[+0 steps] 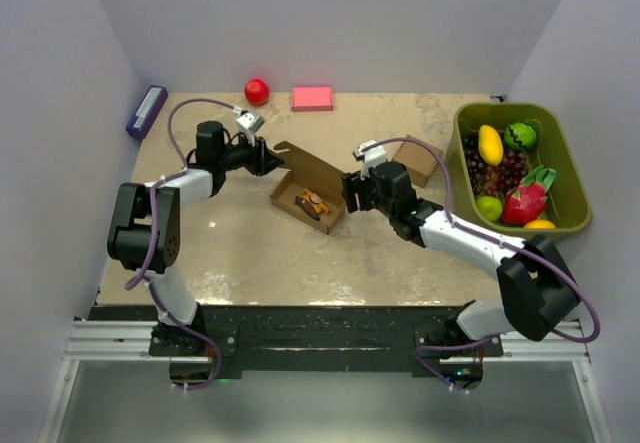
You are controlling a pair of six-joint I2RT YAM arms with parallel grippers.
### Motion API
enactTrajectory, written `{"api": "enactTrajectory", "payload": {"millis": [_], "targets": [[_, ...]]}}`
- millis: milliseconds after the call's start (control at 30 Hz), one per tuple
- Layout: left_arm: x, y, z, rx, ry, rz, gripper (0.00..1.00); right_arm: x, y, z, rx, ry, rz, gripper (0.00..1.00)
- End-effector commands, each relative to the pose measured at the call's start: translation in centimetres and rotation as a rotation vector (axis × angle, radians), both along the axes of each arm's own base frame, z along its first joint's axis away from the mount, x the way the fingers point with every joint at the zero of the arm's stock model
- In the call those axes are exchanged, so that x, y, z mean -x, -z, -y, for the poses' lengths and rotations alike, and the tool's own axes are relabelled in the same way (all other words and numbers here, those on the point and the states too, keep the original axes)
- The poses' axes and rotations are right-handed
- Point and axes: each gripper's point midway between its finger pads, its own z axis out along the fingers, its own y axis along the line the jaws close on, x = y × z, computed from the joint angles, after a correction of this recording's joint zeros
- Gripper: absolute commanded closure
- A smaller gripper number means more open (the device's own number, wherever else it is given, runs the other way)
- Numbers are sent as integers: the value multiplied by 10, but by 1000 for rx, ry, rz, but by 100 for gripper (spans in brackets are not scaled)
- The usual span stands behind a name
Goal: Fold the paper box
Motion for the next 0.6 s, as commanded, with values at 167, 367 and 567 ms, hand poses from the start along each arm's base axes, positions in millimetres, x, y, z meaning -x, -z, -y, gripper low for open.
{"api": "enactTrajectory", "payload": {"millis": [167,367,567], "targets": [[-1,-13,9,-58,15,88,65,6,2,2,-56,35,-50,37],[0,-15,13,-71,14,95,72,10,3,9,-43,60,-60,47],[0,-15,15,-74,10,95,78,9,0,13,-36,79,-55,69]]}}
